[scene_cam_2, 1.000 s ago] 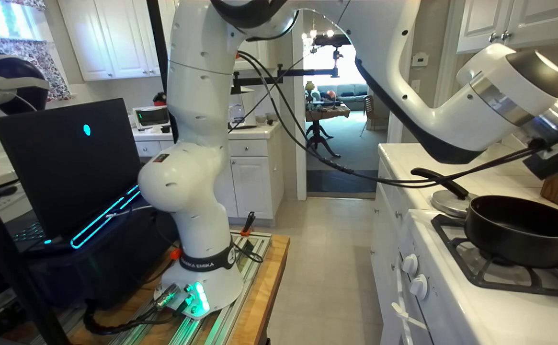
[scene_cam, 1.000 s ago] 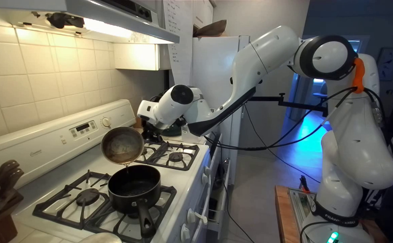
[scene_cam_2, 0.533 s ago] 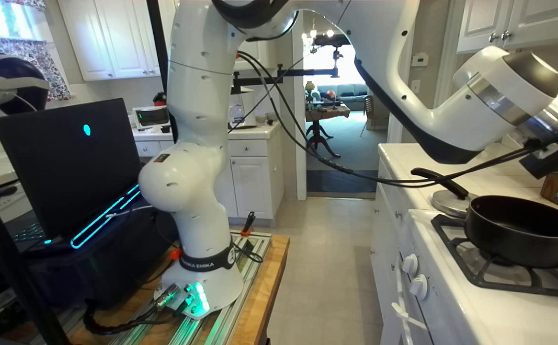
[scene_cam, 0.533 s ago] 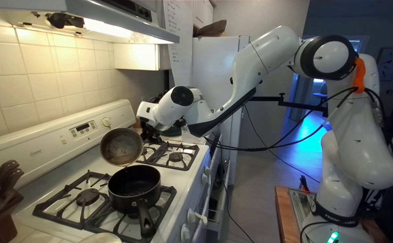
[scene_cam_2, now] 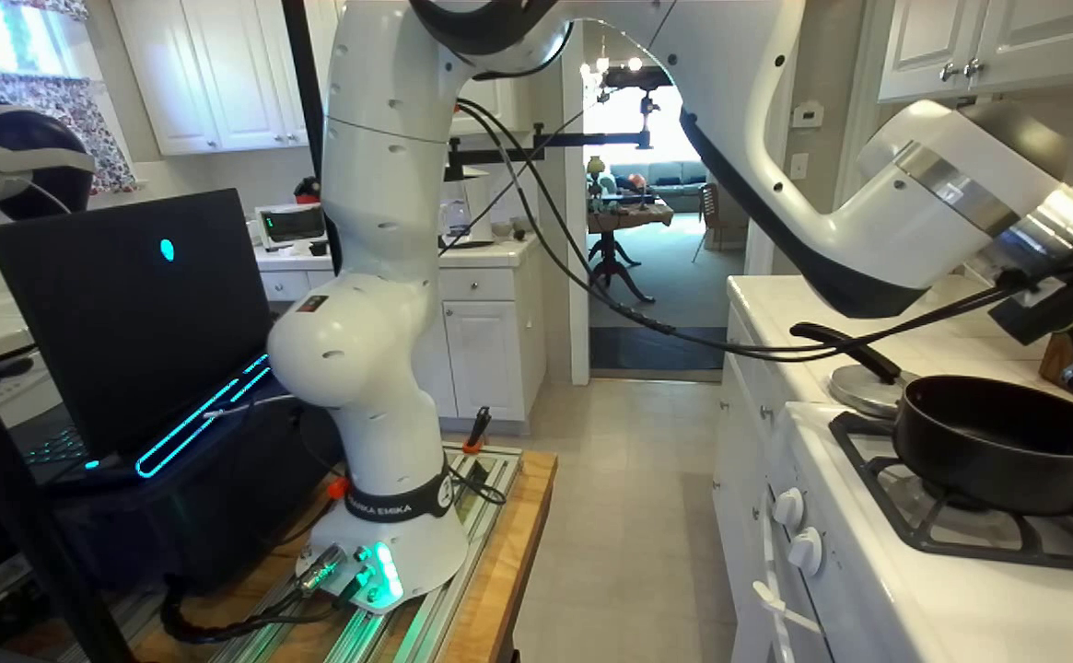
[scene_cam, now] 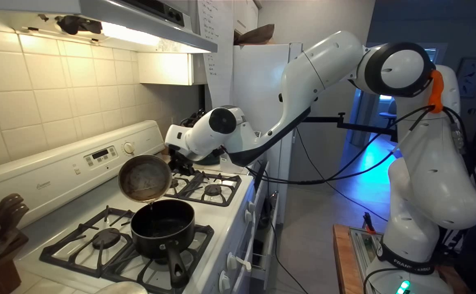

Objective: Pour the liquid in the silver saucepan into the black saucepan.

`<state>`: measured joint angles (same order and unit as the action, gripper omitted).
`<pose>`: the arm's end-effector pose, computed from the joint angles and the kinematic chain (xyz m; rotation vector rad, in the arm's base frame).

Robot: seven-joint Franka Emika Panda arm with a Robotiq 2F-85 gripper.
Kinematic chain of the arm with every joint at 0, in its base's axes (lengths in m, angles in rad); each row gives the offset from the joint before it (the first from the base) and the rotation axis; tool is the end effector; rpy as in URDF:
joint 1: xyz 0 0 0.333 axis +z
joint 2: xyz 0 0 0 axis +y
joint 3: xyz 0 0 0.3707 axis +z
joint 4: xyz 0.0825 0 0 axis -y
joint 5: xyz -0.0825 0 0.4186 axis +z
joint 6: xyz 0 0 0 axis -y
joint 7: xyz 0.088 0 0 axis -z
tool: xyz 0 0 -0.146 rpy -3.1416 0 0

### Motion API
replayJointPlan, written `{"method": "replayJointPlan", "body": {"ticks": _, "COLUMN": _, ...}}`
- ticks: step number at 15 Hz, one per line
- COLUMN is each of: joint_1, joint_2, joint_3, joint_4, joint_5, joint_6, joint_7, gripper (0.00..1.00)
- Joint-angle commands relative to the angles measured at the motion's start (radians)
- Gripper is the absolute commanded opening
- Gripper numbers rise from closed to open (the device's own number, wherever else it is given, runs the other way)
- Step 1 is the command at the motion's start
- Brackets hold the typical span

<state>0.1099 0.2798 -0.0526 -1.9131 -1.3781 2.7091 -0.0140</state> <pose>0.7073 0.0613 0.3938 1.8284 1.3077 0.5117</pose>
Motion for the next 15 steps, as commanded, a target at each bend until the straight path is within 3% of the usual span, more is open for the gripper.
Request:
{"method": "replayJointPlan", "body": {"ticks": 1, "joint_1": 0.015, "joint_2": -0.047, "joint_3": -0.008, "joint_4": -0.040, "joint_5": -0.080, "joint_6": -0.005, "joint_7": 0.075, "gripper": 0.06}}
{"method": "replayJointPlan", "body": {"ticks": 15, "joint_1": 0.023, "joint_2": -0.098, "joint_3": -0.006, "joint_4": -0.097, "joint_5": -0.199, "joint_6": -0.019, "joint_7": 0.158, "gripper": 0.06}}
